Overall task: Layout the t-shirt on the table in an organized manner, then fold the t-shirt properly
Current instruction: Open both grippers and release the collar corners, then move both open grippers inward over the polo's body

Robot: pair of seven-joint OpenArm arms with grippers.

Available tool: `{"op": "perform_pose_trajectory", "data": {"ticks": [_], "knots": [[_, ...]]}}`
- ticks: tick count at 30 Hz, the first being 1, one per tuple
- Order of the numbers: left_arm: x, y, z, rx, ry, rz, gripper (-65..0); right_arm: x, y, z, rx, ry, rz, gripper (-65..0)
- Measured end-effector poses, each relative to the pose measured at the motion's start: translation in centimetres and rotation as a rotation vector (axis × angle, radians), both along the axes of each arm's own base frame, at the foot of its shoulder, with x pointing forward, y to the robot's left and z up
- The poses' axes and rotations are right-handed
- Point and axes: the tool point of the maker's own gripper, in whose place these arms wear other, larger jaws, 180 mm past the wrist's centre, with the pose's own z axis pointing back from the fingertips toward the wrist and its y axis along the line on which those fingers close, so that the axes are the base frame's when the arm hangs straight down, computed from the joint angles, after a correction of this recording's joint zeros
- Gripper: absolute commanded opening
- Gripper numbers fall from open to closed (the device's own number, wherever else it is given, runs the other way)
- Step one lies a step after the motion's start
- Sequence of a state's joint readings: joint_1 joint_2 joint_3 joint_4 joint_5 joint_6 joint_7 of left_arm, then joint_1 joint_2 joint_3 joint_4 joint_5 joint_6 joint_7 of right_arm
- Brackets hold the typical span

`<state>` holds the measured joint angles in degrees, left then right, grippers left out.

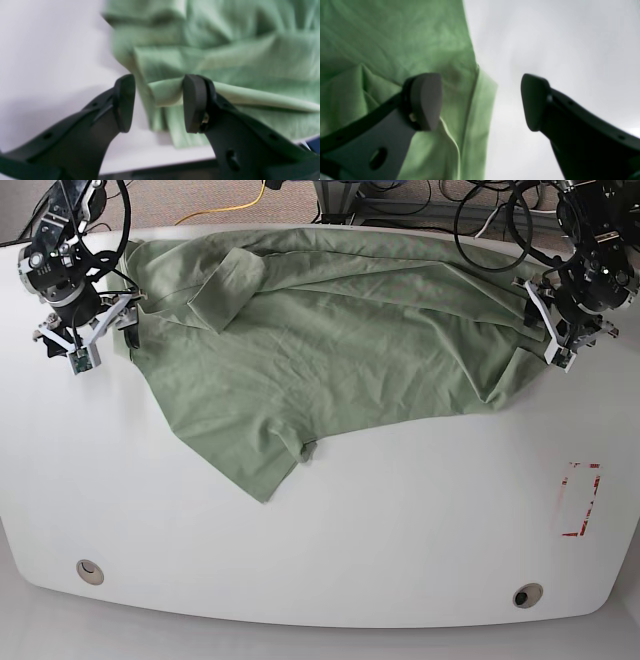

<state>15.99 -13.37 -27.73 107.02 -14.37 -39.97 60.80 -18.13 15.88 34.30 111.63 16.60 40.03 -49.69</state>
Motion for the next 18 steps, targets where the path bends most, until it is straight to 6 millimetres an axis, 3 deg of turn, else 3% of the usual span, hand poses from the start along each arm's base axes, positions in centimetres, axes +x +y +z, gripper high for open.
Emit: {"op": "perform_pose_trajectory", "data": {"ticks": [9,18], "knots": [[4.0,0.6,3.4,0.037,-0.113,-0.012,-36.0,3.8,6.3,0.7,0.067,-0.059,0.177,-18.9],[7.0,2.3,6.7,0.095,-0.167,0.019,-36.3,5.1,16.7,0.4,0.186,-0.065,0.412,-18.9]]}}
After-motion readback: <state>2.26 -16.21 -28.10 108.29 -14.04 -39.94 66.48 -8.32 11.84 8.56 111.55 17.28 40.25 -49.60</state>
